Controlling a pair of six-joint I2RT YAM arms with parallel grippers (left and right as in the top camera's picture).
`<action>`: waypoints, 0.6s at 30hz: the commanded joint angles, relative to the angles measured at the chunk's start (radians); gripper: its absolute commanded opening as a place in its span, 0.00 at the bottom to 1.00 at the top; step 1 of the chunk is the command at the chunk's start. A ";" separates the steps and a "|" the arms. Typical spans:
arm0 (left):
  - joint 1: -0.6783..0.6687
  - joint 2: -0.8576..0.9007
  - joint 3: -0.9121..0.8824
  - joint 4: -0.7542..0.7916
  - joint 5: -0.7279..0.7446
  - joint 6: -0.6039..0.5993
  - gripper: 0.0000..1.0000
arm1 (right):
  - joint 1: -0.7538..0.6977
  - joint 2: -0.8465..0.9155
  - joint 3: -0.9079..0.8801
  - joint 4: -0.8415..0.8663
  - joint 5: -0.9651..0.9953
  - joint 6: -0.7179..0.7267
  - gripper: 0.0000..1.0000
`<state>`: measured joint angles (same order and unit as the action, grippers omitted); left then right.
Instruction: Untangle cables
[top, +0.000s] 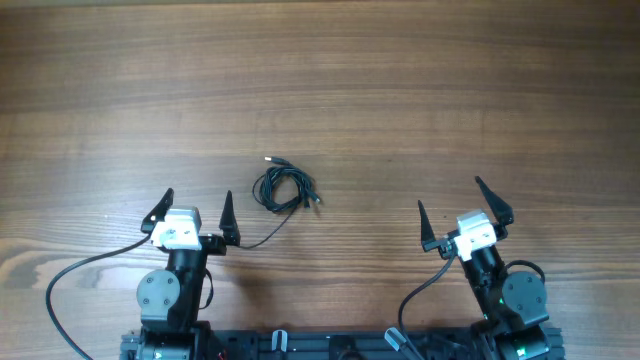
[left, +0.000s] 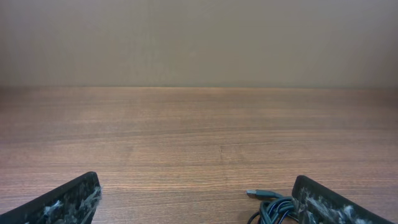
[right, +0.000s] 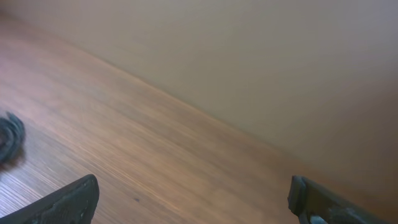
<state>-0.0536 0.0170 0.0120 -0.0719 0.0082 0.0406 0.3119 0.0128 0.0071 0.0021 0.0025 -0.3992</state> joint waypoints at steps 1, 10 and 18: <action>-0.003 0.004 -0.006 -0.001 -0.010 0.012 1.00 | 0.005 -0.006 -0.002 0.008 0.030 -0.324 1.00; -0.003 0.004 -0.006 -0.001 -0.010 0.012 1.00 | 0.005 -0.003 -0.002 0.010 0.050 -1.647 1.00; -0.003 0.004 -0.006 0.108 0.220 -0.171 1.00 | 0.005 0.001 -0.002 0.009 0.042 -1.721 1.00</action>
<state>-0.0536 0.0200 0.0086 -0.0242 0.1226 -0.0208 0.3119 0.0128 0.0071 0.0078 0.0353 -2.0727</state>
